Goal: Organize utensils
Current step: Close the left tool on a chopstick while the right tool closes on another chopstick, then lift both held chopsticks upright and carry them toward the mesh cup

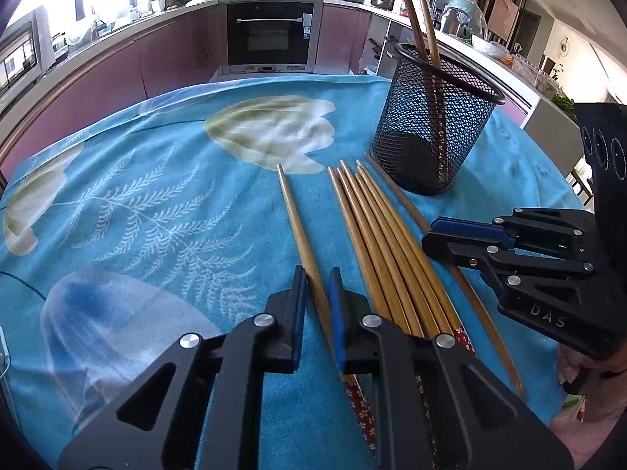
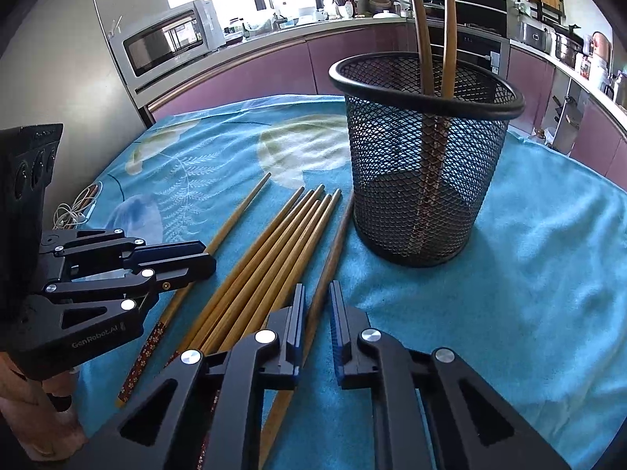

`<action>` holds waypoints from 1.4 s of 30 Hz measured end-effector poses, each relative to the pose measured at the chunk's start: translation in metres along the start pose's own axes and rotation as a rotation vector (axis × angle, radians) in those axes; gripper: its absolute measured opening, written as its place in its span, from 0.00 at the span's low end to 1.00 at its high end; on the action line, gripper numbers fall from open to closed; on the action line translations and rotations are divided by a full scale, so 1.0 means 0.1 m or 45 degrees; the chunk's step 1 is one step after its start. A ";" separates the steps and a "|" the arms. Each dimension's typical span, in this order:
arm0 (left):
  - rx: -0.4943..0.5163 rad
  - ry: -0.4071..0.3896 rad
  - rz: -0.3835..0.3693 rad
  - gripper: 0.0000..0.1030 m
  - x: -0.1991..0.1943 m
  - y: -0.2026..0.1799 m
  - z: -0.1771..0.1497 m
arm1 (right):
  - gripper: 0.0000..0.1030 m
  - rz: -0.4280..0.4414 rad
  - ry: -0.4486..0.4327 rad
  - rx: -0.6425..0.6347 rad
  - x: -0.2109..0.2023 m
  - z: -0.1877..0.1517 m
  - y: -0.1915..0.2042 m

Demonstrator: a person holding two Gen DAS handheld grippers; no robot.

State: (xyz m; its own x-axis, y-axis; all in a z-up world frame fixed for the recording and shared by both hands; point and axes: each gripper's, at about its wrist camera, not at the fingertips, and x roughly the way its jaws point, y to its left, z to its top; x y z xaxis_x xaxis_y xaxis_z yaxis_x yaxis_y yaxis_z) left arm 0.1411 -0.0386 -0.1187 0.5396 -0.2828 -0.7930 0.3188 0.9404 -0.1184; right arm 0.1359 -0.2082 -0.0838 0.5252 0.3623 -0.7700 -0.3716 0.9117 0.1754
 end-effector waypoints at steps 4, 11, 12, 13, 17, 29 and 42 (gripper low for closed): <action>-0.040 -0.007 -0.004 0.08 -0.01 0.04 0.00 | 0.07 0.026 -0.006 0.012 -0.05 -0.02 -0.03; -0.063 -0.012 -0.029 0.07 -0.08 0.05 -0.08 | 0.06 0.055 -0.008 -0.029 -0.18 -0.07 0.00; -0.063 -0.011 -0.039 0.07 -0.09 0.05 -0.10 | 0.06 0.054 -0.002 -0.037 -0.18 -0.08 0.01; -0.060 -0.010 -0.047 0.07 -0.11 0.04 -0.11 | 0.06 0.052 0.001 -0.043 -0.19 -0.09 0.01; -0.036 -0.009 -0.043 0.07 -0.12 0.01 -0.16 | 0.07 0.044 0.020 -0.049 -0.14 -0.12 0.01; 0.010 -0.013 0.000 0.08 -0.08 -0.04 -0.13 | 0.07 0.033 0.014 -0.059 -0.08 -0.10 0.01; -0.019 -0.053 -0.038 0.07 -0.27 -0.05 -0.09 | 0.06 0.092 -0.128 -0.071 -0.46 -0.07 0.00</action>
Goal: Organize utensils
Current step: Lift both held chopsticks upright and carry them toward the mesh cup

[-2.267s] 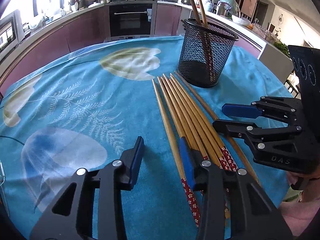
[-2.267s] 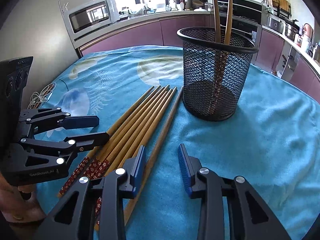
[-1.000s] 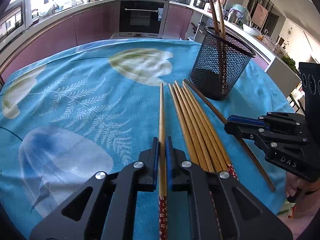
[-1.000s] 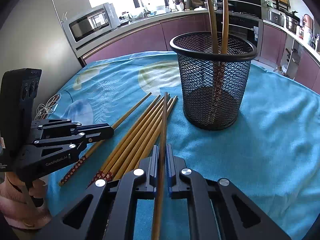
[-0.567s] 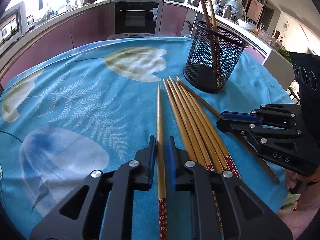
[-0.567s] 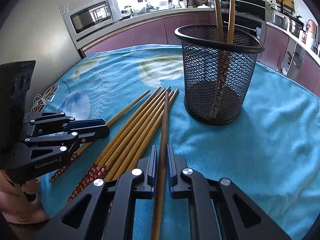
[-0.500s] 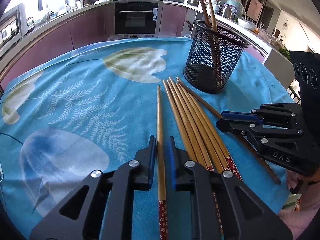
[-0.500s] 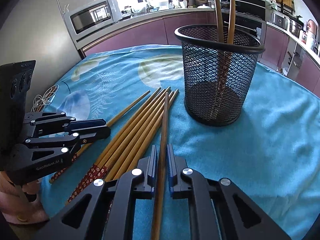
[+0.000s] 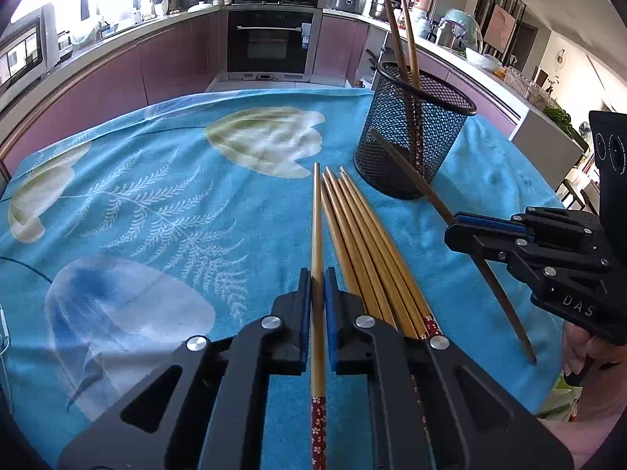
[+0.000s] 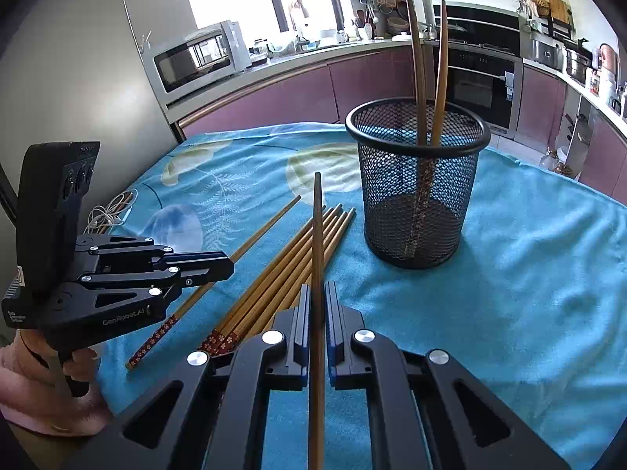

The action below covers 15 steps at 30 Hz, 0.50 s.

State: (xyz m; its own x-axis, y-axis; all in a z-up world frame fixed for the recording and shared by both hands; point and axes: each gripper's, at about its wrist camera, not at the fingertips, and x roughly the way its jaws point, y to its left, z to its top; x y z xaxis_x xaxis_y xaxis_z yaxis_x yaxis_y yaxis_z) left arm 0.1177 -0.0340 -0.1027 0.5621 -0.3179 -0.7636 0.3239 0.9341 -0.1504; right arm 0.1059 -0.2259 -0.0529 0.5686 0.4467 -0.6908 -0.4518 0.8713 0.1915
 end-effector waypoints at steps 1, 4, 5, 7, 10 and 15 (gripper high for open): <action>0.000 -0.008 -0.008 0.07 -0.03 0.00 0.01 | 0.06 0.010 -0.017 0.002 -0.04 0.01 0.00; 0.002 -0.039 -0.029 0.07 -0.14 -0.02 0.05 | 0.06 0.019 -0.064 0.004 -0.16 0.05 0.00; 0.002 -0.050 -0.035 0.07 -0.17 -0.03 0.06 | 0.06 0.018 -0.079 0.005 -0.19 0.07 0.00; 0.000 -0.074 -0.053 0.07 -0.26 -0.03 0.10 | 0.06 0.020 -0.107 0.017 -0.26 0.10 -0.03; -0.001 -0.115 -0.070 0.07 -0.37 -0.02 0.15 | 0.06 0.013 -0.146 0.030 -0.36 0.13 -0.08; -0.001 -0.179 -0.081 0.07 -0.55 -0.04 0.25 | 0.06 0.012 -0.221 0.045 -0.52 0.20 -0.15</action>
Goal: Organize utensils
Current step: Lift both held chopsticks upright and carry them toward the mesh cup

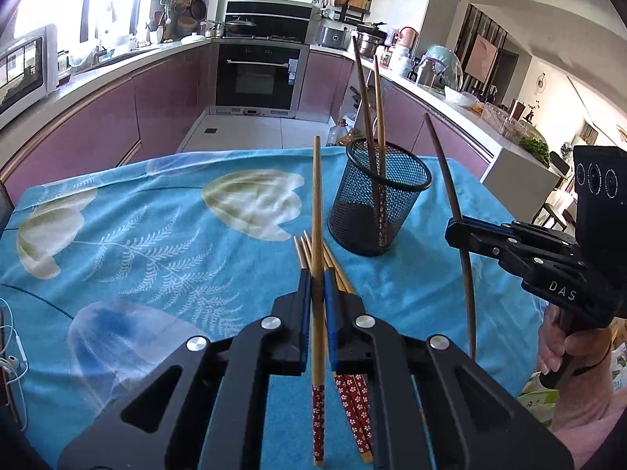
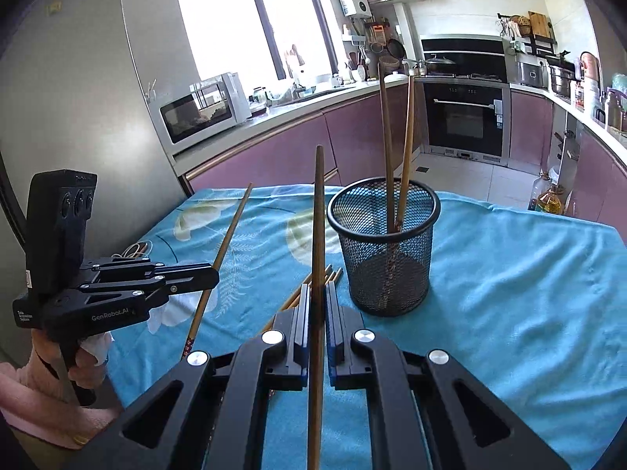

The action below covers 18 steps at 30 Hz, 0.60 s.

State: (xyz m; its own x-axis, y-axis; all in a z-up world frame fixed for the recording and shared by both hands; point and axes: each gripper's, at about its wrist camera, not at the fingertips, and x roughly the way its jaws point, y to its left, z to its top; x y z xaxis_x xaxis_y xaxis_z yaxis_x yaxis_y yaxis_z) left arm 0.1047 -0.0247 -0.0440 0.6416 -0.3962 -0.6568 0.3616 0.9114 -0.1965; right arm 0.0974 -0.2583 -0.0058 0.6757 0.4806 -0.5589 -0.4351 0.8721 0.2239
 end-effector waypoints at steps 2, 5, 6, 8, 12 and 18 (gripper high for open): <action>-0.004 -0.021 -0.007 0.07 -0.04 -0.01 0.05 | 0.06 0.001 -0.034 0.002 -0.06 0.05 -0.02; -0.005 -0.052 -0.024 0.07 -0.12 -0.04 0.12 | 0.06 0.008 -0.071 0.008 -0.12 0.12 -0.05; -0.004 -0.064 -0.026 0.07 -0.15 -0.04 0.14 | 0.06 0.006 -0.084 0.006 -0.14 0.14 -0.05; -0.007 -0.088 -0.038 0.07 -0.22 -0.04 0.19 | 0.06 0.009 -0.104 0.003 -0.18 0.19 -0.06; -0.017 -0.137 -0.067 0.07 -0.30 -0.04 0.32 | 0.06 0.001 -0.153 -0.003 -0.26 0.30 -0.11; -0.023 -0.203 -0.120 0.07 -0.41 -0.08 0.57 | 0.06 0.002 -0.222 0.007 -0.37 0.53 -0.22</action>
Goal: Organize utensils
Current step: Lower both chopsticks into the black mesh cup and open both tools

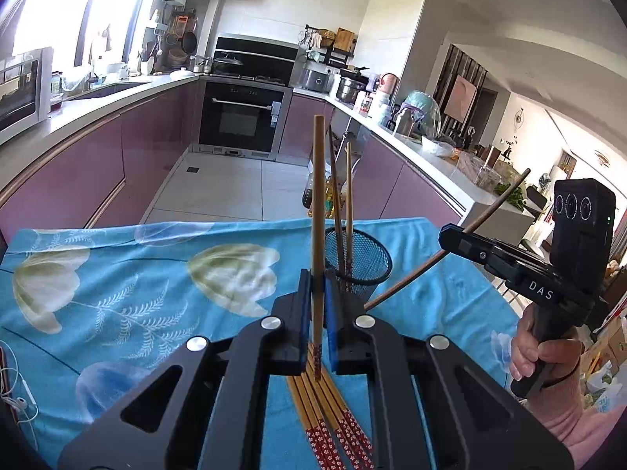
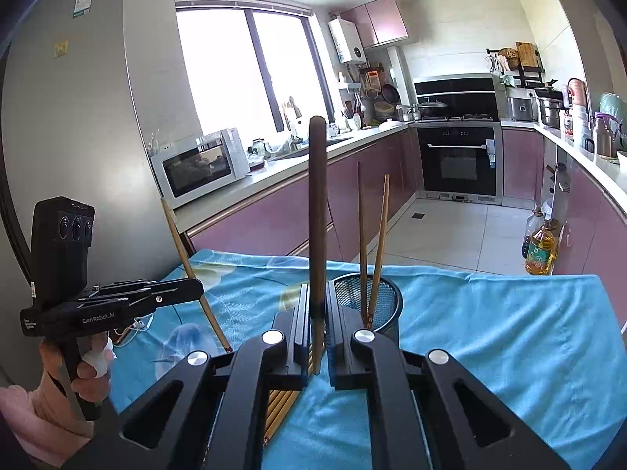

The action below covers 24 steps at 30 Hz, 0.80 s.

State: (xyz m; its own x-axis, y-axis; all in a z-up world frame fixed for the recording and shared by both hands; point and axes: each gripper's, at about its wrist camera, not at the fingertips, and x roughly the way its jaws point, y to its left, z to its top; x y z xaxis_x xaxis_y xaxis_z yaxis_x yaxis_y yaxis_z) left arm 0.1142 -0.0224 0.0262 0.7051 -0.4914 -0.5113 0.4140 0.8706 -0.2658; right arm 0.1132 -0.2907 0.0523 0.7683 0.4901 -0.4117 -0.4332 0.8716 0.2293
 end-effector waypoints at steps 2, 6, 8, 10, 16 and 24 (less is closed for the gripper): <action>0.004 -0.023 -0.019 0.07 -0.02 -0.03 0.08 | 0.06 0.003 -0.018 -0.002 -0.02 0.08 -0.03; 0.023 -0.073 -0.026 0.07 -0.05 -0.11 0.26 | 0.06 0.009 -0.048 -0.011 -0.07 0.21 -0.04; 0.022 -0.087 -0.041 0.07 -0.06 -0.14 0.35 | 0.06 0.004 -0.063 -0.023 -0.09 0.26 -0.04; 0.024 -0.090 -0.054 0.07 -0.06 -0.17 0.42 | 0.06 0.001 -0.079 -0.029 -0.11 0.32 -0.03; 0.056 -0.119 -0.083 0.07 -0.07 -0.33 0.66 | 0.06 -0.007 -0.140 -0.057 -0.15 0.53 0.00; 0.075 -0.165 -0.102 0.07 0.03 -0.50 0.89 | 0.06 -0.029 -0.175 -0.063 -0.02 0.68 -0.04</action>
State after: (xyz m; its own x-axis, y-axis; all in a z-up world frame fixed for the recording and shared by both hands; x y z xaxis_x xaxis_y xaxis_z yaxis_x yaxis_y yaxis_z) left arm 0.1468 -0.0694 0.1109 0.7351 -0.5616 -0.3798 0.5024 0.8274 -0.2510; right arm 0.1458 -0.2946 0.1125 0.8341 0.4688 -0.2907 -0.4350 0.8831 0.1760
